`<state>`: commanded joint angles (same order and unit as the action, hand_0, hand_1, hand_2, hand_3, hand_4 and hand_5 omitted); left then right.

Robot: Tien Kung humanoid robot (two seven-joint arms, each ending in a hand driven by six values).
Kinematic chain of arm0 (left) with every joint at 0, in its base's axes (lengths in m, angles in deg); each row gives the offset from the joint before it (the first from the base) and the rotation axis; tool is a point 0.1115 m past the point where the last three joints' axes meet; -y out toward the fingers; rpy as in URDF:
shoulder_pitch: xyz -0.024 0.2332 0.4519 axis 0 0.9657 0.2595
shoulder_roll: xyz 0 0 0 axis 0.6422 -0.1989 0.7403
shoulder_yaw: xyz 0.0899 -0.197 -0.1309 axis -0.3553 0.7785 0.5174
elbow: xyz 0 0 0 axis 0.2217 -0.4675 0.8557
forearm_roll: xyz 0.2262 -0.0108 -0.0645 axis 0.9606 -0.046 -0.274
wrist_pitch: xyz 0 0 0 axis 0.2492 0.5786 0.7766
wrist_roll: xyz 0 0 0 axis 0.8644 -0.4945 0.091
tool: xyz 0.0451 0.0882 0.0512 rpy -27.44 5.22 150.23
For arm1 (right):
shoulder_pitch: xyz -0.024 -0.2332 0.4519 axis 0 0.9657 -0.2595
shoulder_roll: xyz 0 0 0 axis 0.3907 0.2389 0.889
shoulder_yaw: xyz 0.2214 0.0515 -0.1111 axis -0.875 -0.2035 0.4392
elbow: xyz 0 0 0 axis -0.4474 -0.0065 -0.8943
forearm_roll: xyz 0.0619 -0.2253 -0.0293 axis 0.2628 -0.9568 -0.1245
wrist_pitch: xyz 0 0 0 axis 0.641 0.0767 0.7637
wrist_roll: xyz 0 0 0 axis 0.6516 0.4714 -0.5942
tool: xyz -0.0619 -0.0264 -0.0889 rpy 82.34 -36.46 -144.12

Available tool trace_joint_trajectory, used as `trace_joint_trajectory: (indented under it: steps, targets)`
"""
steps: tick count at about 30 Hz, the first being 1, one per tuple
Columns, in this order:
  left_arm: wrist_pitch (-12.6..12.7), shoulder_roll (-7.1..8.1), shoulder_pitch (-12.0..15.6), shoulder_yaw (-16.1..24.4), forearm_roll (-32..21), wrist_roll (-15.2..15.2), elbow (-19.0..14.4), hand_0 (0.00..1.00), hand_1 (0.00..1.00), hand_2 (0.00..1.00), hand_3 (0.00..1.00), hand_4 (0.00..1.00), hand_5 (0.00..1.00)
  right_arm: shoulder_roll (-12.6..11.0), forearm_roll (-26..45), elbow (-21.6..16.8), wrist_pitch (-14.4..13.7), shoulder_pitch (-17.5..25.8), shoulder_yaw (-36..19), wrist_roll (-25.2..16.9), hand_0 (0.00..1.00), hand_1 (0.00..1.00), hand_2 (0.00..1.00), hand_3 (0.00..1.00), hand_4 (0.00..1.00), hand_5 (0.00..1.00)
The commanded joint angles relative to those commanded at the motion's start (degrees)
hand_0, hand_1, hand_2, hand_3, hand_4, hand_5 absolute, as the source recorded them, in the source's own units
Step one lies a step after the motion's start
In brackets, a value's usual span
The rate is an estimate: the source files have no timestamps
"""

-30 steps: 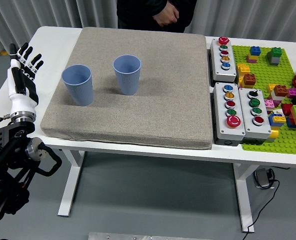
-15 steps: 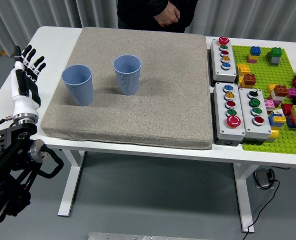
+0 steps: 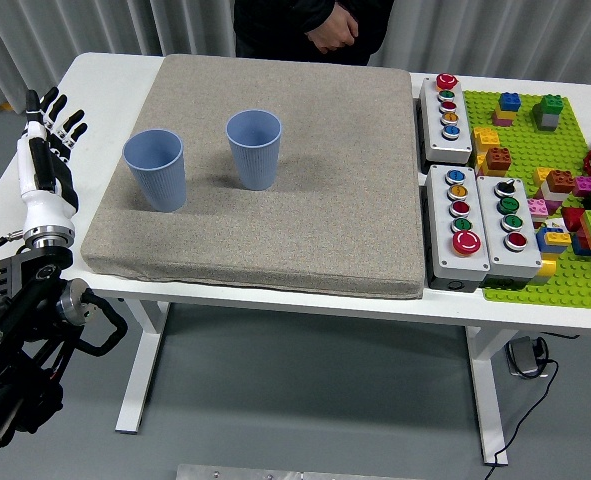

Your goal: Pick cup pour cup place

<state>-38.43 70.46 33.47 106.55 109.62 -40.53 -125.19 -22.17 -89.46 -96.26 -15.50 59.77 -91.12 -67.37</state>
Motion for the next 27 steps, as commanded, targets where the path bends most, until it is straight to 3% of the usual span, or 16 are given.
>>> trace_joint_trajectory:
  steps: [7,16,27]
  targets:
    - [1.07,-0.54,0.35,0.59,0.3,0.53,-0.98,0.768,0.771,0.893,0.867,0.852,0.998,0.09,0.06,-0.02,-0.09,-0.08,0.05,0.08,0.7,0.709,0.68,0.643,0.104,0.329]
    - [6.29,-1.6,0.34,-0.44,-2.46,3.28,-2.53,0.76,0.764,0.892,0.862,0.852,0.998,-0.02,0.03,-0.01,-0.02,-0.23,0.01,0.02,0.7,0.709,0.682,0.643,0.099,0.322]
    - [6.01,-1.53,0.77,-0.2,-2.25,2.71,-2.74,0.759,0.765,0.892,0.857,0.851,0.998,0.06,-0.54,-0.06,0.09,0.11,-0.26,0.1,0.7,0.71,0.682,0.643,0.098,0.318]
